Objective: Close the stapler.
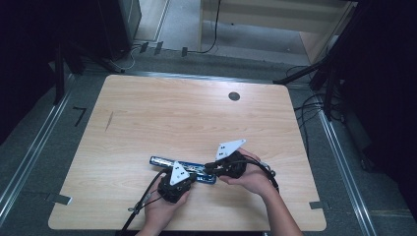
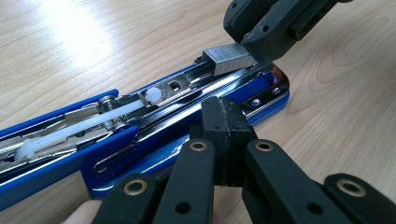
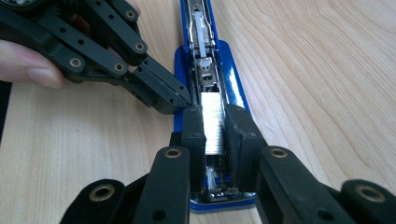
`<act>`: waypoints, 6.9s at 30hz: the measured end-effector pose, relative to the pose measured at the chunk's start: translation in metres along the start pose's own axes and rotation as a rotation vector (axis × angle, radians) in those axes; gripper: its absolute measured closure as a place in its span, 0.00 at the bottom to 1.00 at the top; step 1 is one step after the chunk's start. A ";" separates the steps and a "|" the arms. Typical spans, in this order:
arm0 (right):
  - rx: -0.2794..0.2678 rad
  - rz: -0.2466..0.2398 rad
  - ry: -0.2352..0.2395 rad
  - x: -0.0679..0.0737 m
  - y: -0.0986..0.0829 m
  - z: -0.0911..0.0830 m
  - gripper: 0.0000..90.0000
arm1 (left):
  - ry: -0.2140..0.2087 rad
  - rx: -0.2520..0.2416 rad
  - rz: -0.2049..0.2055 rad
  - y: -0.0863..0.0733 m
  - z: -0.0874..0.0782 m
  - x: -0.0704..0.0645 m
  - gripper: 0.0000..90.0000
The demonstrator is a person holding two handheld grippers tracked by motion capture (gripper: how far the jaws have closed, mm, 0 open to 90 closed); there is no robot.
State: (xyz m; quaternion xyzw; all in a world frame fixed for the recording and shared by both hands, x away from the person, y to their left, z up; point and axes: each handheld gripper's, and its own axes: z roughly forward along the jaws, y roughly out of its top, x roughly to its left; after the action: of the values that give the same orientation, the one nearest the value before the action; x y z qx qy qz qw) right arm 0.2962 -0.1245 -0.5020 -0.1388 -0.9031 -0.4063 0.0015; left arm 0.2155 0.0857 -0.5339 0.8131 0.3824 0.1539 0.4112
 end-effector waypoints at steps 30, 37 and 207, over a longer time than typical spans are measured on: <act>0.030 -0.014 -0.004 -0.002 0.004 0.002 0.89 | -0.001 0.000 -0.001 0.000 0.000 0.000 1.00; 0.027 -0.003 0.005 -0.003 0.003 0.001 0.89 | -0.002 0.001 -0.001 0.000 0.000 0.001 1.00; -0.021 -0.136 -0.068 0.007 0.004 0.003 0.89 | -0.020 0.001 -0.032 0.000 -0.001 0.005 1.00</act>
State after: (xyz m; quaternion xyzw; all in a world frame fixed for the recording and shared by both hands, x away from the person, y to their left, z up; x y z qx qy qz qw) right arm 0.2909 -0.1184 -0.5000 -0.0907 -0.9057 -0.4099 -0.0582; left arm 0.2184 0.0902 -0.5338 0.8084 0.3915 0.1391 0.4170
